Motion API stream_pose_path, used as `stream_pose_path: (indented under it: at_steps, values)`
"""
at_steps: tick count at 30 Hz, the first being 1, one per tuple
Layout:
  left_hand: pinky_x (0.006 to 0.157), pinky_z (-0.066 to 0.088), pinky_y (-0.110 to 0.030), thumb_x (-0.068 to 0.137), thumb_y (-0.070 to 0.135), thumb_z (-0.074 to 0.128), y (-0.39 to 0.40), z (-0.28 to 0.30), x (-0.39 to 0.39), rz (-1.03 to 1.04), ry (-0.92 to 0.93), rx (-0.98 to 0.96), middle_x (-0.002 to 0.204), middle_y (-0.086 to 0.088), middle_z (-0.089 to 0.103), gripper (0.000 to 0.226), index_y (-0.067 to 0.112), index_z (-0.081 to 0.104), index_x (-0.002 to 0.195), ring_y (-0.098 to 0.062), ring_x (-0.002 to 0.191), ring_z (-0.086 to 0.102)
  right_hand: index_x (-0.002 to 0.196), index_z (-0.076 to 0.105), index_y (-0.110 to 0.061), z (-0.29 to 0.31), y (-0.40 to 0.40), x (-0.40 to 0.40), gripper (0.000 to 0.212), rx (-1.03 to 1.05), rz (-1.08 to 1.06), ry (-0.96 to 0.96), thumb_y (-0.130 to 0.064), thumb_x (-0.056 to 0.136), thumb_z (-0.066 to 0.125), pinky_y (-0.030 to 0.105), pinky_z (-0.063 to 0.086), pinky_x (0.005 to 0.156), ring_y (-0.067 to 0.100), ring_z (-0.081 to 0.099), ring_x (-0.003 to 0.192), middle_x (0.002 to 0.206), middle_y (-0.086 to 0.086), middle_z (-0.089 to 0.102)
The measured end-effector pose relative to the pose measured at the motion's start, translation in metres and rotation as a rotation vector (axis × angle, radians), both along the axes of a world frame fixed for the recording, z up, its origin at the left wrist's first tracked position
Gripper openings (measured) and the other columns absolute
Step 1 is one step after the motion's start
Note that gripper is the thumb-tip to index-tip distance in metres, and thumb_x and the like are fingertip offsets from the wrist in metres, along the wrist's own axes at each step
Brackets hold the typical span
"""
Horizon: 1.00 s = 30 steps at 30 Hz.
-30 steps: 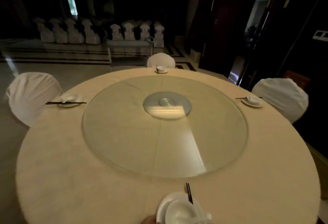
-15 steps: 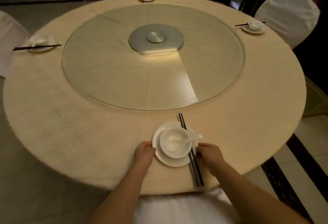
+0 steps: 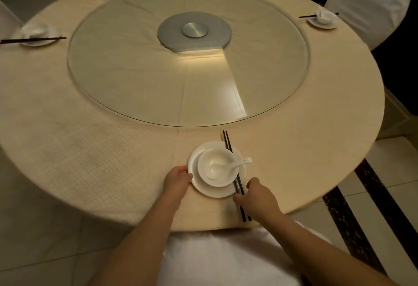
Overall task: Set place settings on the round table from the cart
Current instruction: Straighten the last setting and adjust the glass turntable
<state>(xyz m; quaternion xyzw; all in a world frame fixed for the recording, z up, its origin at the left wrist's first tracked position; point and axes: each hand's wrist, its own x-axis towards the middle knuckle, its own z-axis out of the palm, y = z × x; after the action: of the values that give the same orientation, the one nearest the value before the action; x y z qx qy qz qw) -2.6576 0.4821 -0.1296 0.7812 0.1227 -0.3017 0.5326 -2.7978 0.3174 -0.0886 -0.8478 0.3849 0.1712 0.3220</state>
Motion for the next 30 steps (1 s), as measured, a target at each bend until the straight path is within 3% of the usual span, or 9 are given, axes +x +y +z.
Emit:
stream_pose_path:
  at_steps: [3,7,14,19,22,25,28,30]
  values:
    - [0.08,0.049,-0.027,0.09,0.009,0.061,0.0,0.0,-0.001,0.004,-0.006,-0.006,0.105,-0.003,0.064,0.03,0.013,0.061,0.12,-0.017,0.095,0.061,0.091,0.042,-0.015,-0.001,0.005,0.003,0.026,-0.061,0.056,0.014,-0.029,0.082,0.062,0.026,0.028,0.046,0.012,0.044,0.06,0.075,-0.003,0.05]
    - [0.083,0.05,-0.029,0.09,0.008,0.06,0.001,-0.002,0.0,0.003,-0.009,-0.018,0.107,-0.005,0.065,0.031,0.013,0.061,0.12,-0.018,0.097,0.062,0.089,0.042,-0.015,-0.004,0.007,0.005,0.018,-0.08,0.126,0.0,-0.022,0.084,0.057,0.025,0.028,0.047,0.016,0.046,0.065,0.074,-0.004,0.047]
    - [0.088,0.051,-0.032,0.09,0.008,0.061,0.001,-0.004,0.0,-0.008,-0.022,-0.016,0.109,-0.005,0.066,0.032,0.013,0.061,0.121,-0.02,0.1,0.062,0.086,0.038,-0.015,-0.01,0.008,0.007,0.019,-0.075,0.141,-0.033,-0.022,0.085,0.056,0.027,0.026,0.047,0.016,0.044,0.061,0.071,-0.004,0.046]
    - [0.087,0.051,-0.031,0.09,0.009,0.06,0.001,-0.004,0.0,-0.009,-0.015,-0.017,0.108,-0.004,0.065,0.032,0.013,0.06,0.122,-0.019,0.1,0.062,0.085,0.043,-0.015,-0.014,0.004,0.007,0.023,-0.026,0.061,-0.038,-0.032,0.083,0.058,0.027,0.03,0.048,0.013,0.047,0.06,0.073,-0.003,0.054]
    - [0.087,0.051,-0.031,0.09,0.009,0.06,0.002,-0.003,0.0,-0.012,-0.018,-0.019,0.106,-0.002,0.065,0.032,0.014,0.061,0.122,-0.017,0.099,0.062,0.083,0.051,-0.016,-0.011,-0.008,0.008,0.019,-0.027,-0.117,-0.133,-0.035,0.085,0.055,0.03,0.039,0.053,0.013,0.054,0.066,0.076,-0.003,0.06]
    - [0.091,0.051,-0.033,0.09,0.01,0.06,0.002,-0.002,-0.001,-0.009,-0.015,-0.012,0.11,-0.004,0.065,0.032,0.013,0.06,0.123,-0.019,0.102,0.062,0.101,0.061,-0.017,-0.001,-0.027,0.016,0.022,0.061,-0.333,-0.343,-0.034,0.09,0.053,0.038,0.052,0.075,0.023,0.065,0.083,0.093,0.001,0.067]
    - [0.091,0.051,-0.033,0.09,0.01,0.06,0.002,0.0,-0.001,-0.01,-0.011,-0.008,0.111,-0.004,0.065,0.033,0.014,0.06,0.123,-0.019,0.103,0.062,0.134,0.054,-0.021,0.009,-0.042,0.028,0.043,0.11,-0.304,-0.454,-0.037,0.094,0.054,0.045,0.05,0.093,0.024,0.064,0.101,0.117,0.001,0.063]
    - [0.093,0.051,-0.035,0.09,0.01,0.06,0.001,0.0,-0.001,-0.012,-0.01,-0.004,0.112,-0.004,0.065,0.034,0.014,0.06,0.124,-0.02,0.104,0.062,0.14,0.051,-0.02,0.012,-0.046,0.035,0.048,0.167,-0.287,-0.444,-0.035,0.094,0.055,0.048,0.05,0.095,0.023,0.064,0.101,0.12,0.001,0.063]
